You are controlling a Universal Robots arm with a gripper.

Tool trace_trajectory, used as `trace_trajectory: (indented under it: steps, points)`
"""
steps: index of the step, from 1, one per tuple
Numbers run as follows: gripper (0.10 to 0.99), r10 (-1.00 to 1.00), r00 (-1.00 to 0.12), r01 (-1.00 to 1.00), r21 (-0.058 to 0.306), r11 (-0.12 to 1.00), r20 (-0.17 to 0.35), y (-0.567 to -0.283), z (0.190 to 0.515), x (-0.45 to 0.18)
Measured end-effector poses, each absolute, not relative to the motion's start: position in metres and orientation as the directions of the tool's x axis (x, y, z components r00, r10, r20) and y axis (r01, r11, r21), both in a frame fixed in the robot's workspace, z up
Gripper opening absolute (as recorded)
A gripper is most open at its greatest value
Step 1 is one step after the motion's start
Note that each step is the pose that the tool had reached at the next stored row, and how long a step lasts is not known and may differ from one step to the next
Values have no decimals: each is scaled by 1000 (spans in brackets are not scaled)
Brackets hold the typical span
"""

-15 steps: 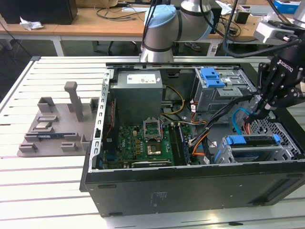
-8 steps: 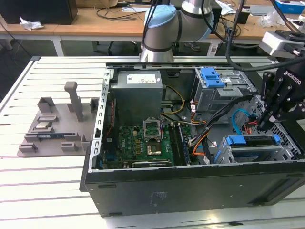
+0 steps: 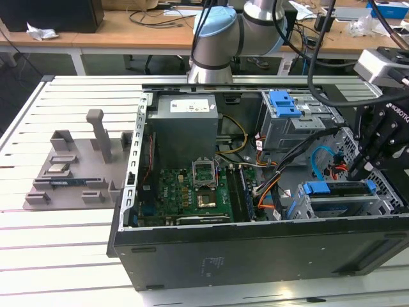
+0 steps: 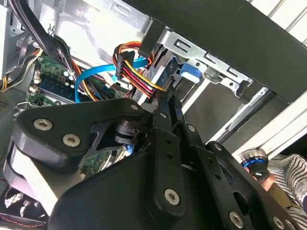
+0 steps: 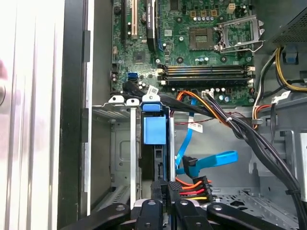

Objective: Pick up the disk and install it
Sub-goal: 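Insert the first disk wire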

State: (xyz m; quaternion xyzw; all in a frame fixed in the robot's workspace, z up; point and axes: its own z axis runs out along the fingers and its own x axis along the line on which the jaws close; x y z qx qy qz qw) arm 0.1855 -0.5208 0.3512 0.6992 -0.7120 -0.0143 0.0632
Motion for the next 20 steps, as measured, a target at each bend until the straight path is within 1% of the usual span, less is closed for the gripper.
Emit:
trace_trajectory:
  steps: [20]
  points:
    - [165, -997, -14, -994, 109, 22, 70, -521, 341, 187]
